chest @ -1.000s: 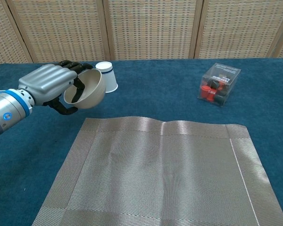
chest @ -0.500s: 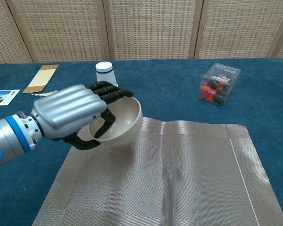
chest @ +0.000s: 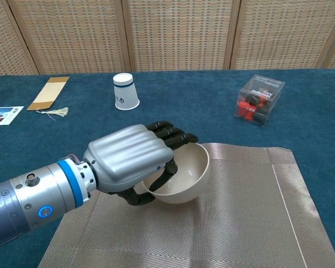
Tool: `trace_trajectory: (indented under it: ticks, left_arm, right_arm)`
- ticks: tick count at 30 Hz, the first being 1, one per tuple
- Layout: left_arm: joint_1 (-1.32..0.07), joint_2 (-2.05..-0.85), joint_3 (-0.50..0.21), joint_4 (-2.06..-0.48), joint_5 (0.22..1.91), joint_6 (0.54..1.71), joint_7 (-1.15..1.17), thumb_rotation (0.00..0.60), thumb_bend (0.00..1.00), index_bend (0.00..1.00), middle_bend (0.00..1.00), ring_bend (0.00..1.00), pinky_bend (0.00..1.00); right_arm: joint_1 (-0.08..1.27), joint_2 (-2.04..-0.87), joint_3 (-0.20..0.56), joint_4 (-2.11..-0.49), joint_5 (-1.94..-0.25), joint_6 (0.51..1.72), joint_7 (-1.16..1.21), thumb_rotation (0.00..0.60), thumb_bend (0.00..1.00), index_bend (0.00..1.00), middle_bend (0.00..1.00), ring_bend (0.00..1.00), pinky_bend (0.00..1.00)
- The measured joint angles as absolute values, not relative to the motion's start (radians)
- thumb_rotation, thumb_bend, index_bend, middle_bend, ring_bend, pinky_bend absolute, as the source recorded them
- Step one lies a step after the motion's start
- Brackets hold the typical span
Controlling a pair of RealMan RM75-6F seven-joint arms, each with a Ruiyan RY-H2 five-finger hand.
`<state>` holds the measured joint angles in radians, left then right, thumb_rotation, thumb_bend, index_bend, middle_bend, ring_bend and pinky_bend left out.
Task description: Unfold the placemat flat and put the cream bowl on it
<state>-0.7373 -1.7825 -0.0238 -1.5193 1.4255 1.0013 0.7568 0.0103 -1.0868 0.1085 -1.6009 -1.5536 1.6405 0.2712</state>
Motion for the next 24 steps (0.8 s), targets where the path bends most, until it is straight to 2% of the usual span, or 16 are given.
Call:
trace_trajectory:
  ticks: [5, 9, 13, 18, 24]
  left_arm:
    - [-0.741, -1.795, -0.038, -1.534, 1.38, 0.987, 0.81, 0.6, 0.46, 0.32, 0.0, 0.0, 0.0]
    - [-0.741, -1.786, -0.04, -1.557, 1.354, 0.983, 0.839, 0.6, 0.4, 0.1, 0.0, 0.0, 0.0]
    - [-0.736, -1.757, -0.043, -1.605, 1.351, 0.998, 0.842, 0.6, 0.4, 0.08, 0.0, 0.0, 0.0]
    - [-0.706, -1.693, -0.042, -1.688, 1.39, 1.079, 0.81, 0.6, 0.39, 0.05, 0.0, 0.0, 0.0]
    - [-0.626, -1.531, -0.025, -1.804, 1.444, 1.217, 0.763, 0.6, 0.37, 0.02, 0.0, 0.0, 0.0]
  right_arm:
    - [0.008, -1.084, 0.108, -1.604, -1.559, 1.648, 0.274, 0.6, 0.16, 0.07, 0.0, 0.0, 0.0]
    - [0.005, -1.082, 0.106, -1.609, -1.569, 1.657, 0.276, 0.6, 0.16, 0.07, 0.0, 0.0, 0.0]
    - [0.003, -1.081, 0.103, -1.611, -1.579, 1.666, 0.273, 0.6, 0.16, 0.07, 0.0, 0.0, 0.0]
    - [0.002, -1.08, 0.101, -1.612, -1.581, 1.666, 0.274, 0.6, 0.16, 0.07, 0.0, 0.0, 0.0]
    - [0.005, -1.085, 0.1, -1.609, -1.581, 1.661, 0.257, 0.6, 0.16, 0.07, 0.0, 0.0, 0.0]
